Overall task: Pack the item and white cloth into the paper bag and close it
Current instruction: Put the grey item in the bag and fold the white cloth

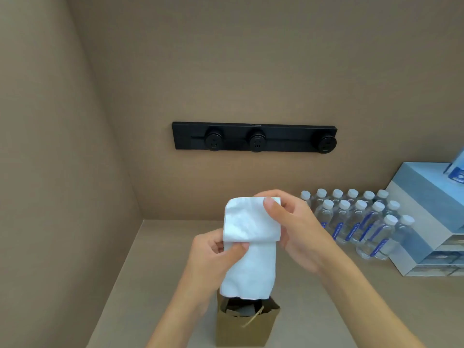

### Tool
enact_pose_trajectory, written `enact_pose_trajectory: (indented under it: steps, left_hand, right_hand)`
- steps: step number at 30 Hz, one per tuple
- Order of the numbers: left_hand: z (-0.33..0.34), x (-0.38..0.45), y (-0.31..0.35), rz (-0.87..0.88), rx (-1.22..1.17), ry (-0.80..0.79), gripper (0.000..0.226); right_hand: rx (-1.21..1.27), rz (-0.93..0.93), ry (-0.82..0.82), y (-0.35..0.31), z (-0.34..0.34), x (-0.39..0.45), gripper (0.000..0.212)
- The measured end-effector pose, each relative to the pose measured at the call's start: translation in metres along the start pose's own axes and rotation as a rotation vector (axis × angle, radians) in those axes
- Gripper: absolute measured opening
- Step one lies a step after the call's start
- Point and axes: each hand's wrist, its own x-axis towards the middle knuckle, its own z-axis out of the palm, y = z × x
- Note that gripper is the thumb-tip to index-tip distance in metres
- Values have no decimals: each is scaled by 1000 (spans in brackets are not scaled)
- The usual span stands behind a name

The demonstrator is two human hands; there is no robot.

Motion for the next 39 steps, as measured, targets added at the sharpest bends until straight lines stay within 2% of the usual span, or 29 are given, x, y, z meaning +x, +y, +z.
enact_pose_trajectory:
  steps: [4, 9, 12, 18, 26, 30, 33, 36, 39]
  left_hand:
    - [-3, 1, -2, -41, -96, 87, 18]
    - [3, -2, -3, -67, -244, 87, 21]
    - [7, -3, -6, -66, -265, 101, 23]
    - [8, -5, -9, -47, -236, 95, 22]
    - [0, -3, -10, 38, -157, 48, 16]
    - [-8, -4, -12, 110, -138, 7, 20]
    - [-15, -5, -19, 106, -104, 44, 22]
    - [-16, -7, -18, 111, -103, 39, 13]
    - [-13, -3, -17, 78, 60, -21, 27]
  right_hand:
    - [-91, 32, 18, 27, -3, -16, 44]
    - [50, 52, -19, 46, 4, -25, 47]
    - [64, 55, 16, 50, 11, -29, 37]
    - [126, 66, 208, 53, 13, -33, 17]
    - [167, -119, 250, 50, 11, -37, 19]
    - [217, -210, 201, 49, 8, -41, 21]
    - [97, -217, 233, 50, 9, -43, 26]
    - [-107, -206, 310, 51, 10, -41, 15]
    - [-144, -186, 275, 48, 15, -38, 20]
